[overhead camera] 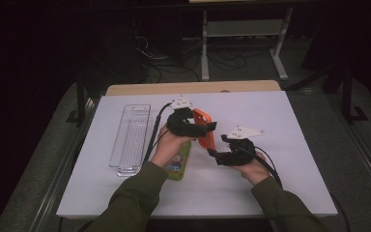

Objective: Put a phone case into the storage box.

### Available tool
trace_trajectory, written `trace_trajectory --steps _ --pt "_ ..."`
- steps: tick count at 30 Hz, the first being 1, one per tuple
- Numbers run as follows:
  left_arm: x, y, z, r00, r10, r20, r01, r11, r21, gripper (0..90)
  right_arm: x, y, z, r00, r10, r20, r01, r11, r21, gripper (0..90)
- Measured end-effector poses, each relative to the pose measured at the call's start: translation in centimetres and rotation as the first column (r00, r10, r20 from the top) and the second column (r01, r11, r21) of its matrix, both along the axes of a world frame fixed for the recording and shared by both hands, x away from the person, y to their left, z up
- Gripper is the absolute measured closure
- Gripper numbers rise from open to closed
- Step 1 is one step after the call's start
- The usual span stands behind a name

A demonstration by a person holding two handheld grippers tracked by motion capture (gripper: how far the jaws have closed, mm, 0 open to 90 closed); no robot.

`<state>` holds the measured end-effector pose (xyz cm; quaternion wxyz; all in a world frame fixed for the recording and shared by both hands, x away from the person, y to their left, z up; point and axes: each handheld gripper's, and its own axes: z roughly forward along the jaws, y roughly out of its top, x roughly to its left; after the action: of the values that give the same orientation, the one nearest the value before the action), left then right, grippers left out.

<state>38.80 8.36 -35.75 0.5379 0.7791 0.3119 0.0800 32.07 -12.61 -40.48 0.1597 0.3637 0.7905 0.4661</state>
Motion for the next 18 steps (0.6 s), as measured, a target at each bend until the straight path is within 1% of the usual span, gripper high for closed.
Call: trace_trajectory --steps 1,2,4,5,6,7,8,9,11,12,14,15,16,18 --pt "0.0 0.0 0.0 1.0 -0.001 0.002 0.001 1.0 0.001 16.4 0.0 -0.1 0.0 1.0 -0.002 0.007 0.002 1.0 -0.009 18.8" --pt "0.0 0.0 0.0 1.0 -0.002 0.004 0.002 1.0 0.003 16.4 0.0 -0.2 -0.1 1.0 0.001 0.004 -0.001 0.9999 -0.012 14.6" --pt "-0.1 0.1 0.1 1.0 -0.001 0.003 0.001 1.0 0.004 16.4 -0.1 -0.3 -0.3 1.0 0.002 -0.008 -0.002 0.9999 -0.013 11.8" --pt "-0.1 0.1 0.1 1.0 -0.001 0.002 0.001 1.0 0.005 16.4 0.0 -0.5 -0.4 0.9999 0.011 -0.002 -0.011 0.9998 -0.019 7.7" --pt "-0.1 0.2 0.2 1.0 -0.002 0.0 0.002 1.0 0.006 16.4 0.0 -0.6 -0.5 0.9998 0.012 -0.015 -0.013 0.9998 -0.017 2.5" --pt "-0.1 0.3 0.3 1.0 -0.002 0.005 0.002 1.0 0.006 16.4 0.1 -0.8 -0.6 0.9995 0.02 -0.024 -0.021 0.9996 -0.02 0.0" --pt "-0.2 0.4 0.3 1.0 -0.002 0.006 0.002 1.0 0.004 16.4 0.0 -0.9 -0.7 0.9989 0.024 -0.041 -0.025 0.9996 -0.015 0.0" --pt "-0.2 0.5 0.4 0.9999 -0.004 0.009 0.004 1.0 0.002 16.4 -0.1 -1.1 -0.8 0.9987 0.031 -0.04 -0.031 0.9993 -0.022 0.0" --pt "-0.3 0.7 0.5 0.9999 -0.007 0.01 0.007 0.9999 0.009 16.3 -0.6 -1.6 -0.9 0.9993 0.026 -0.027 -0.027 0.9989 -0.038 0.0" --pt "-0.3 0.8 0.6 0.9999 -0.004 0.013 0.004 1.0 0.003 16.3 -0.8 -1.9 -1.0 0.9993 0.025 -0.027 -0.026 0.9988 -0.042 0.0" --pt "-0.3 1.0 0.6 0.9998 -0.006 0.018 0.006 1.0 0.003 16.4 -1.2 -2.6 -1.2 0.9993 0.022 -0.03 -0.023 0.9991 -0.037 0.0" --pt "-0.3 1.1 0.7 0.9998 -0.009 0.019 0.009 0.9999 0.008 16.4 -1.3 -3.1 -1.3 0.9996 0.022 -0.018 -0.022 0.9991 -0.037 0.0" --pt "-0.4 1.2 0.7 0.9998 -0.008 0.02 0.008 1.0 0.006 16.3 -1.6 -3.4 -1.3 0.9995 0.01 -0.031 -0.011 0.9996 -0.027 0.0" --pt "-0.4 1.2 0.8 0.9998 -0.006 0.021 0.007 1.0 -0.002 16.4 -1.9 -4.2 -1.5 0.9997 -0.003 -0.024 0.002 0.9996 -0.027 0.0"
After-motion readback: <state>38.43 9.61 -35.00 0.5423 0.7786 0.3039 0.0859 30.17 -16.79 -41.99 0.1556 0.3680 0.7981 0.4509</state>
